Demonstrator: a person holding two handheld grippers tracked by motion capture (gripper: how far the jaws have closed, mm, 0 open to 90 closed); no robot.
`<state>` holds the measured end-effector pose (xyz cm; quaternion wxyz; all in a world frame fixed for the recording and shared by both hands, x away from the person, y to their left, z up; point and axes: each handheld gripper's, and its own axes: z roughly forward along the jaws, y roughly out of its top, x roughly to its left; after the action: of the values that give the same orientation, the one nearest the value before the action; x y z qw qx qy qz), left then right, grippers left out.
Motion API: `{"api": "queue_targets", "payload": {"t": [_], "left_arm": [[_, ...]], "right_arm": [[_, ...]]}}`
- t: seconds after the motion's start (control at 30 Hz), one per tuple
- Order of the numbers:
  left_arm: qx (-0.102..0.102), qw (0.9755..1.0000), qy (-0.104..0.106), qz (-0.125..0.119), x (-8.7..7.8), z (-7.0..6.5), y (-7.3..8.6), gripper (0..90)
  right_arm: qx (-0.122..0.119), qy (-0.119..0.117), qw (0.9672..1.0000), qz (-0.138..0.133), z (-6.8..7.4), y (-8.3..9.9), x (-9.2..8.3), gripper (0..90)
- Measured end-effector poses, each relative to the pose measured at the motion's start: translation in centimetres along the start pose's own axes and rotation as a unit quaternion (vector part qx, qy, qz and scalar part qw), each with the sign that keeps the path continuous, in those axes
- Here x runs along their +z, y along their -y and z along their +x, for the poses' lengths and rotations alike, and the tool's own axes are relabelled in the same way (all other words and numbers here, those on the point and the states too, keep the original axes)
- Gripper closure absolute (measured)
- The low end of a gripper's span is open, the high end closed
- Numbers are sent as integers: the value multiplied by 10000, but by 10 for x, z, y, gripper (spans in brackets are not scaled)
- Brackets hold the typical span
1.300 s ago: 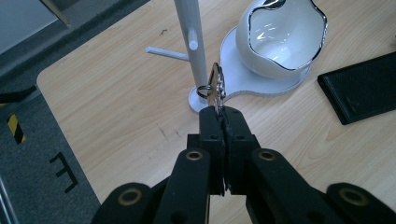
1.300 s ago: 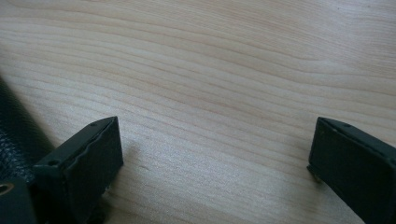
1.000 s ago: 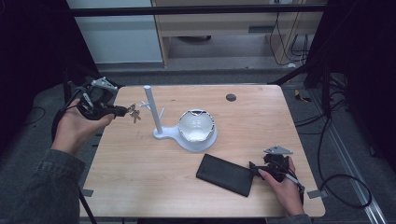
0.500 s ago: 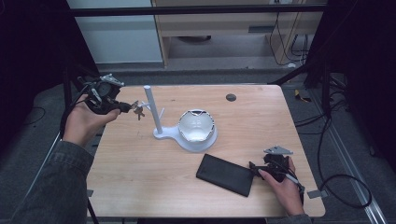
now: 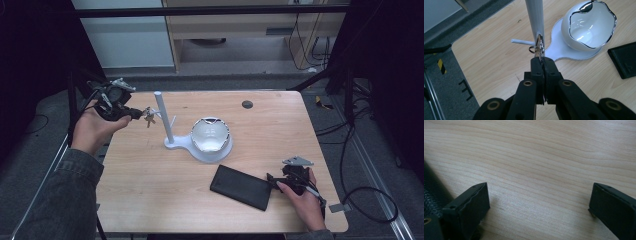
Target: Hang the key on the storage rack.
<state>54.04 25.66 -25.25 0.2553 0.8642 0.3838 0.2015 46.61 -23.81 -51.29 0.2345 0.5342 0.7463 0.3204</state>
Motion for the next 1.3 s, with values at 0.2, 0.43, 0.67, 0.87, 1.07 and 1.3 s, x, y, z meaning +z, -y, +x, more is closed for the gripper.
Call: {"api": "queue_targets", "payload": {"t": [0.2,0.43,0.67,0.87,1.07,1.3], "left_arm": [[-16,10000,-26,7,2,0,-1,879],[-57,10000,-61,-14,5,-1,-4,880],[-139,9999,-35,57,15,0,-5,880],[-155,9994,-242,-177,14,-1,0,784],[-104,9967,-339,-727,5,-14,33,472],[134,9946,-118,-1018,24,-47,81,244]], "right_arm": [[-4,-1,10000,-1,0,0,0,31],[-6,-11,10000,-3,0,0,0,32],[-1,-17,10000,-12,0,0,-1,34],[-2,-19,10000,-12,0,0,-1,34],[23,-47,10000,-12,0,0,-1,34],[-15,-57,10000,-28,-1,1,-1,38]]}}
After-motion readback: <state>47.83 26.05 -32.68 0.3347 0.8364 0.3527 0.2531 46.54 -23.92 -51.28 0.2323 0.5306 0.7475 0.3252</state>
